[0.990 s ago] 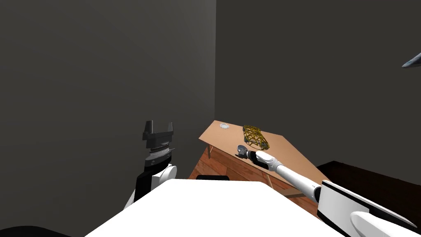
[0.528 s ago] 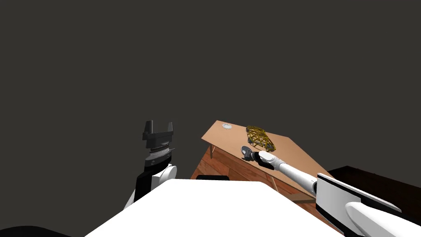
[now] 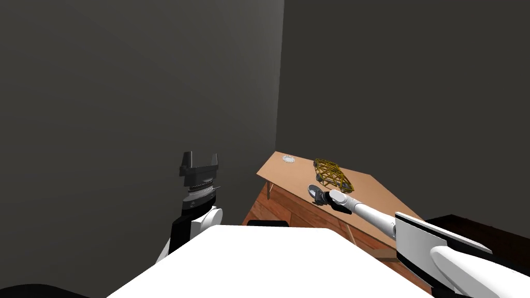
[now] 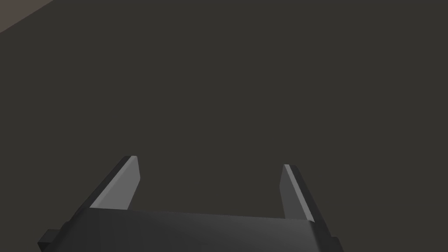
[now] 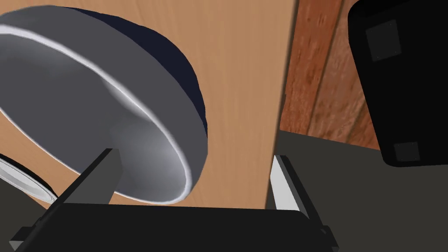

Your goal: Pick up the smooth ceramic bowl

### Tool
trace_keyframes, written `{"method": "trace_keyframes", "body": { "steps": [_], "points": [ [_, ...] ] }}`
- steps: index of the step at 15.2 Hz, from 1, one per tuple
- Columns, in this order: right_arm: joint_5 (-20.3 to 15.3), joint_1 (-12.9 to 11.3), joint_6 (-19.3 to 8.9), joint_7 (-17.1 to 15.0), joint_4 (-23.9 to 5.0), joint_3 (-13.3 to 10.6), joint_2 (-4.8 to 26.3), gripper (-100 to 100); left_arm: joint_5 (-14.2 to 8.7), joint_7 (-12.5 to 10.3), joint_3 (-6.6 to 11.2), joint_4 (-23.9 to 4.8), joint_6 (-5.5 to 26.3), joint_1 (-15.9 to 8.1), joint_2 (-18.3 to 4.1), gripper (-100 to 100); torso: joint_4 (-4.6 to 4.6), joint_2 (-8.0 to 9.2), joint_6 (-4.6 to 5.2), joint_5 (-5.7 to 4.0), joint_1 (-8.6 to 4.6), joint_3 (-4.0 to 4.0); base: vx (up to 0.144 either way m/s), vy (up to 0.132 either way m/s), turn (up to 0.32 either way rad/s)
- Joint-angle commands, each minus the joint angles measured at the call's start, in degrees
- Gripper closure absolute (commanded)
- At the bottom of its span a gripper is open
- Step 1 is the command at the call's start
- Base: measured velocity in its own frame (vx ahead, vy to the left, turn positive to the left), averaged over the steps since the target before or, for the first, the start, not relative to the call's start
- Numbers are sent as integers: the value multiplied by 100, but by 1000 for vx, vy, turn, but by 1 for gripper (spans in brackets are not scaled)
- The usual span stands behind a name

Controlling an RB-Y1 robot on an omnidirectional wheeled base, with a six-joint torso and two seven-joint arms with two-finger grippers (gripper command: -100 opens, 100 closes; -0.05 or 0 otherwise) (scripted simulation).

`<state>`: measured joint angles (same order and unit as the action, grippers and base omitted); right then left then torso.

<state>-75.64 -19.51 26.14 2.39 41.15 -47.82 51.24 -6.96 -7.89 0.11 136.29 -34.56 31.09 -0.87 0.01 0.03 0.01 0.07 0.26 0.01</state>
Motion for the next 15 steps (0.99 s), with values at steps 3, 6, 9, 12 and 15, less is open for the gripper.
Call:
{"method": "trace_keyframes", "body": {
  "steps": [3,6,9,12,15],
  "points": [
    [-144,-88,42,132,-271,-85,-3,-100,0,0,0,0,0,0,0,0,1,3,0,-1,-2,2,-2,44,31],
    [-478,-239,60,185,-627,-328,41,-100,0,0,0,0,0,0,0,0,0,3,-1,-2,-3,2,-2,59,58],
    [-562,-280,60,127,-640,-400,62,-100,0,0,0,0,0,0,0,0,1,3,-1,2,11,2,1,75,38],
    [-440,200,44,538,-598,83,73,-100,0,0,0,0,0,0,0,0,-1,-4,-1,-3,-11,-2,34,24,164],
    [-368,543,35,715,-570,391,77,-100,0,0,0,0,0,0,-1,0,-3,-11,1,-5,-20,-6,43,7,123]
  ]
}}
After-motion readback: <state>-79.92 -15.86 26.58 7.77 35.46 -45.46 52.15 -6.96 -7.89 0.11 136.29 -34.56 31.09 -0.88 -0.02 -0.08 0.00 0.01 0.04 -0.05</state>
